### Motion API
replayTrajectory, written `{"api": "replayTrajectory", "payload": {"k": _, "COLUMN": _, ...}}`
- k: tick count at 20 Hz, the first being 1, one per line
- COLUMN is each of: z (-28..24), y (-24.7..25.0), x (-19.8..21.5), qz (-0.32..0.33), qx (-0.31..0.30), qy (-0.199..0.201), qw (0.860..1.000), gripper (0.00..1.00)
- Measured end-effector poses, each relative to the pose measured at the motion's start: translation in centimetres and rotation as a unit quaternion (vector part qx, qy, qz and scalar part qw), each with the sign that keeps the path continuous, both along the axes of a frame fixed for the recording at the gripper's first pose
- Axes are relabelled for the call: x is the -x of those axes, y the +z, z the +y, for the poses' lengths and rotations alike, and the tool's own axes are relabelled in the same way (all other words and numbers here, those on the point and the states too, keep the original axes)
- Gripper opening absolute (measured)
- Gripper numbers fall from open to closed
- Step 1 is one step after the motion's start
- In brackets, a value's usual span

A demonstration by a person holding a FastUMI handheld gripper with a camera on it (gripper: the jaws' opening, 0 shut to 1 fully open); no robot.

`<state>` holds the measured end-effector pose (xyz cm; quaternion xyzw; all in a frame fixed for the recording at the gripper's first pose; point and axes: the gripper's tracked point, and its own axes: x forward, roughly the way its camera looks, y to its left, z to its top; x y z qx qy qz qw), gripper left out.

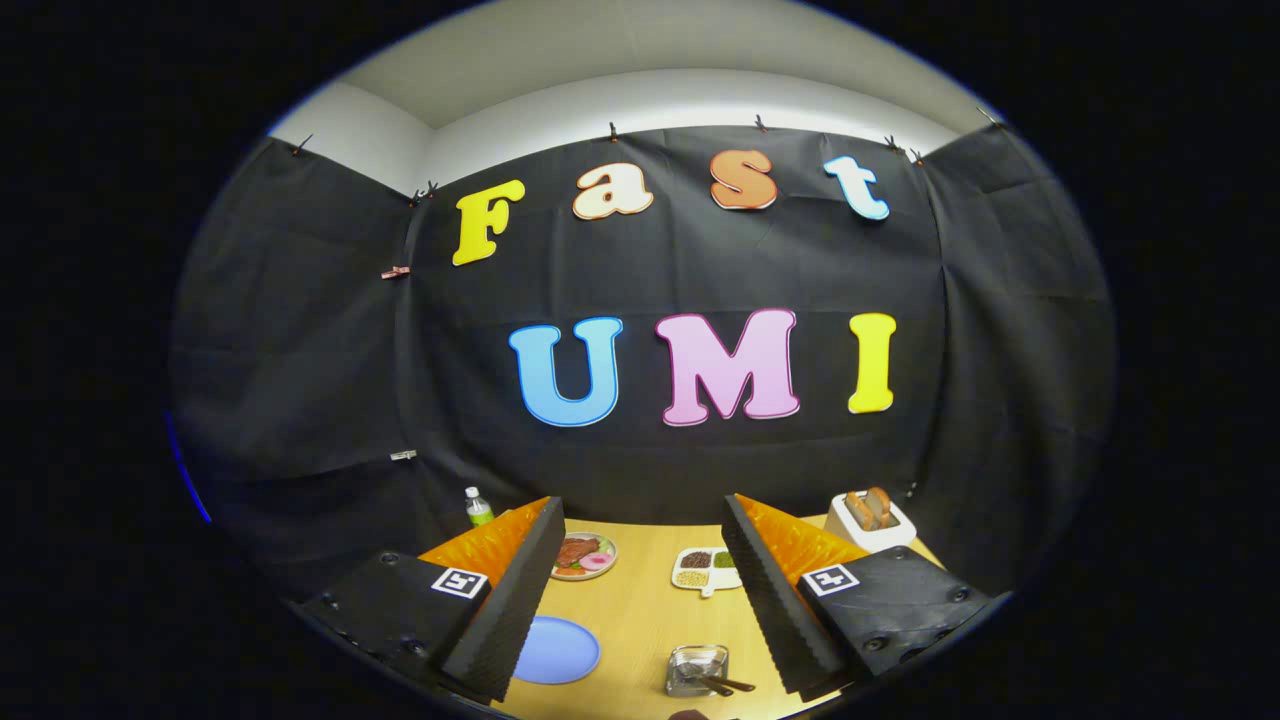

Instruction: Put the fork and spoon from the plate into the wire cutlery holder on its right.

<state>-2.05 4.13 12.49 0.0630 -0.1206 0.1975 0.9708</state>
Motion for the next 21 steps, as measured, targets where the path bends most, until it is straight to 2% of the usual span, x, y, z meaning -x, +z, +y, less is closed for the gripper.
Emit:
{"api": "replayTrajectory", "payload": {"k": 3, "z": -0.7, "y": -3.2, "x": -0.1, "qz": 0.01, "qx": 0.017, "qy": -0.006, "qw": 1.0, "gripper": 0.99}}
{"api": "replayTrajectory", "payload": {"k": 5, "z": -1.5, "y": -4.7, "x": -0.5, "qz": 0.012, "qx": 0.037, "qy": -0.035, "qw": 0.999, "gripper": 0.99}}
{"api": "replayTrajectory", "payload": {"k": 8, "z": -1.6, "y": -6.7, "x": -0.8, "qz": 0.018, "qx": 0.057, "qy": -0.055, "qw": 0.997, "gripper": 0.99}}
{"api": "replayTrajectory", "payload": {"k": 13, "z": -0.4, "y": -7.7, "x": 0.3, "qz": -0.01, "qx": 0.04, "qy": -0.01, "qw": 0.999, "gripper": 0.99}}
{"api": "replayTrajectory", "payload": {"k": 17, "z": -1.1, "y": -7.4, "x": 0.7, "qz": -0.018, "qx": 0.015, "qy": 0.0, "qw": 1.0, "gripper": 0.99}}
{"api": "replayTrajectory", "payload": {"k": 21, "z": -2.5, "y": -6.1, "x": 1.0, "qz": -0.036, "qx": -0.014, "qy": -0.009, "qw": 0.999, "gripper": 0.99}}
